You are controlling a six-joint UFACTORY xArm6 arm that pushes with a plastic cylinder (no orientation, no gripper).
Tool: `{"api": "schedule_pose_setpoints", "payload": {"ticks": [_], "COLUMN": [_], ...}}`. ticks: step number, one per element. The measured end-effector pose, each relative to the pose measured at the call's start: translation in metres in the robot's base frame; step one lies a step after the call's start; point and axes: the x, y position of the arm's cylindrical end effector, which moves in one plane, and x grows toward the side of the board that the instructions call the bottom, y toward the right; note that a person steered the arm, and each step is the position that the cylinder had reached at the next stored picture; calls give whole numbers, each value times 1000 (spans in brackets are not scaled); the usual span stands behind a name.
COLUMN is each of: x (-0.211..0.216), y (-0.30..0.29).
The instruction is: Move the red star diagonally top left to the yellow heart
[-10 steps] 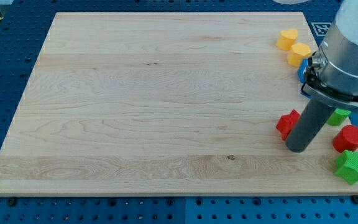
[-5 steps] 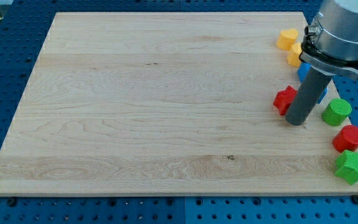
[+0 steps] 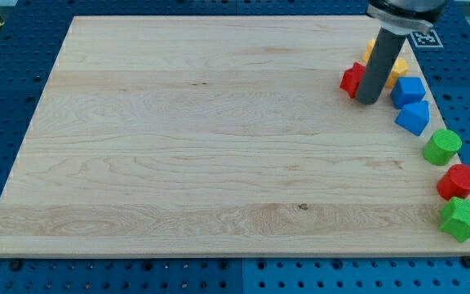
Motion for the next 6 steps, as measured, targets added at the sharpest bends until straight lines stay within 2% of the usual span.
{"api": "schedule_pose_setpoints", "payload": {"ticks": [2,3,4,5,6], "x": [-61,-80,-90,-102,-102], "y": [-18,-49,-100,-116,-103]}}
